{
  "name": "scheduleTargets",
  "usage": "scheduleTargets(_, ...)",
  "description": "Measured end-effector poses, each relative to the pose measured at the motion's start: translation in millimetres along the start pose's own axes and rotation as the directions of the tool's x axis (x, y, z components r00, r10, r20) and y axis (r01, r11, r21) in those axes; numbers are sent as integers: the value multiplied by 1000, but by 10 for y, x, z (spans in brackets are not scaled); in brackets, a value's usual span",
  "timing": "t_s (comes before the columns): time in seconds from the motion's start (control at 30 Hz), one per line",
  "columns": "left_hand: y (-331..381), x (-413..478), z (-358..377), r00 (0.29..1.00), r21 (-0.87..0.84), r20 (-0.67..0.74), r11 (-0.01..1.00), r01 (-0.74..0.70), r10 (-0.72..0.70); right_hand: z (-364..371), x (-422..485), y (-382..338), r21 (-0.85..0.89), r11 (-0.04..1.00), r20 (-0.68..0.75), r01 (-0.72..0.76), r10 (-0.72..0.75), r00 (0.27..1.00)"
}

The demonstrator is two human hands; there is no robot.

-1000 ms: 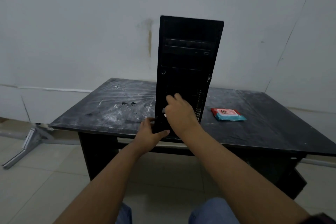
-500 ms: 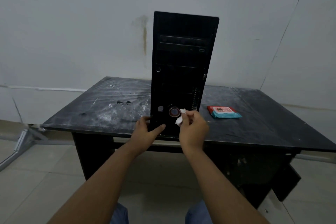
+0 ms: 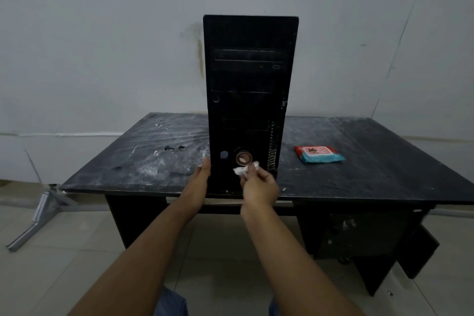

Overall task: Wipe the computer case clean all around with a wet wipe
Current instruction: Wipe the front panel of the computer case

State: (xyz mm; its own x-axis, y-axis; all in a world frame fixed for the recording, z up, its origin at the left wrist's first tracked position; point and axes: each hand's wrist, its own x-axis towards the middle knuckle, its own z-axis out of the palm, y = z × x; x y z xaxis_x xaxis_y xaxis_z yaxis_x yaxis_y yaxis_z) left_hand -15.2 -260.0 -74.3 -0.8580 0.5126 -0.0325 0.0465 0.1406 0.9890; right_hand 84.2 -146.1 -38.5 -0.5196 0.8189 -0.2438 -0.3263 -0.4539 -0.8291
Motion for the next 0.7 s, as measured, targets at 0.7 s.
scheduleTargets(0.7,19,-160,21,905,169,-283,946,-278,317,109,250,-459,-317,-554,909,770,-408,81)
